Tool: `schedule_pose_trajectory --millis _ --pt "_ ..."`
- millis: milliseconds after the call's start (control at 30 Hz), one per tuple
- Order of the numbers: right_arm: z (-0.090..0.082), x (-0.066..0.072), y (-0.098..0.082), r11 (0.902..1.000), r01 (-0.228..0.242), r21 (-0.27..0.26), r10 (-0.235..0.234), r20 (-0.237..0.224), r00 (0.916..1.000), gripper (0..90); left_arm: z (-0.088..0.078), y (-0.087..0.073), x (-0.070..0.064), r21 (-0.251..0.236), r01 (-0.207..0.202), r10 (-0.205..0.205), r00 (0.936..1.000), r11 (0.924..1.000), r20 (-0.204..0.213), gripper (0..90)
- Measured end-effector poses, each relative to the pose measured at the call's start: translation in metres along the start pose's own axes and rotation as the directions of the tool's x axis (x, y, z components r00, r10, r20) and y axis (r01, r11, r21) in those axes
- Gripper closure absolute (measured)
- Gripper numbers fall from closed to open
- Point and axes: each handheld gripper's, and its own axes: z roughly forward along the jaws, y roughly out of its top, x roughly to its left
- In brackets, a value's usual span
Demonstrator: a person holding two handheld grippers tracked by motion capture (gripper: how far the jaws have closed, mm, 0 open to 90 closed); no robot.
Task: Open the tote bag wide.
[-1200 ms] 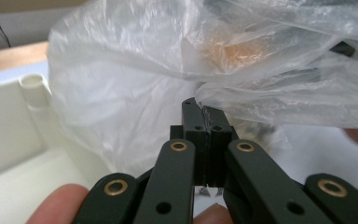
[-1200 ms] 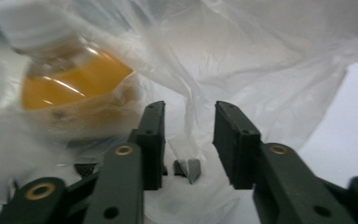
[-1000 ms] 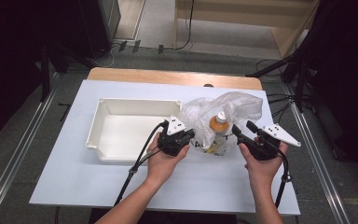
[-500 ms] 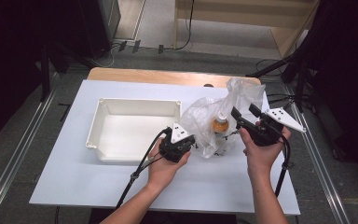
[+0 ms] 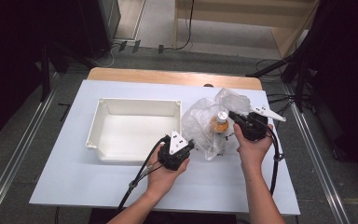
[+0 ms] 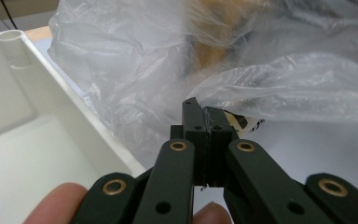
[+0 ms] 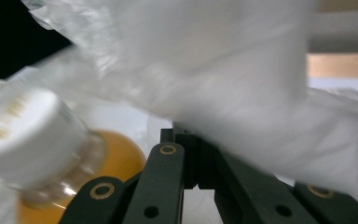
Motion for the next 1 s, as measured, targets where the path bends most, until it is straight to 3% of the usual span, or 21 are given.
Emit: schedule_pose_trajectory --millis 100,300,667,800,867,933,1000 --pt "0.007 -0.003 -0.009 0.9986 -0.032 0.042 0.033 -0.011 0.9994 90.0 0.000 -0.002 -0.001 -0.008 0.001 -0.001 1.0000 1.0000 0.002 90.0" --pt "0.019 -0.006 -0.025 0.9925 -0.035 0.117 0.036 -0.009 0.9993 90.0 0.001 -0.009 -0.004 0.005 -0.012 0.012 0.9999 0.9999 -0.007 90.0" --pt "0.030 -0.028 -0.057 0.9710 -0.073 0.228 0.058 0.073 0.9957 88.9 0.005 -0.018 -0.013 0.043 -0.013 0.012 0.9998 0.9990 0.015 90.0" --pt "0.029 -0.030 -0.060 0.9684 -0.070 0.239 0.052 0.082 0.9953 88.6 0.009 -0.026 -0.013 0.087 0.002 -0.003 0.9999 0.9962 0.011 90.0" --pt "0.029 -0.031 -0.060 0.9672 -0.057 0.248 0.036 0.087 0.9956 88.7 0.013 -0.031 -0.014 0.144 0.007 -0.009 0.9999 0.9896 0.009 90.0" --pt "0.029 -0.032 -0.061 0.9655 -0.049 0.256 0.028 0.086 0.9959 89.2 0.014 -0.033 -0.016 0.176 -0.021 0.022 0.9998 0.9842 -0.002 90.0" --pt "0.028 -0.032 -0.062 0.9643 -0.033 0.263 0.009 0.094 0.9956 89.2 0.015 -0.034 -0.018 0.194 -0.026 0.027 0.9996 0.9807 -0.006 90.0"
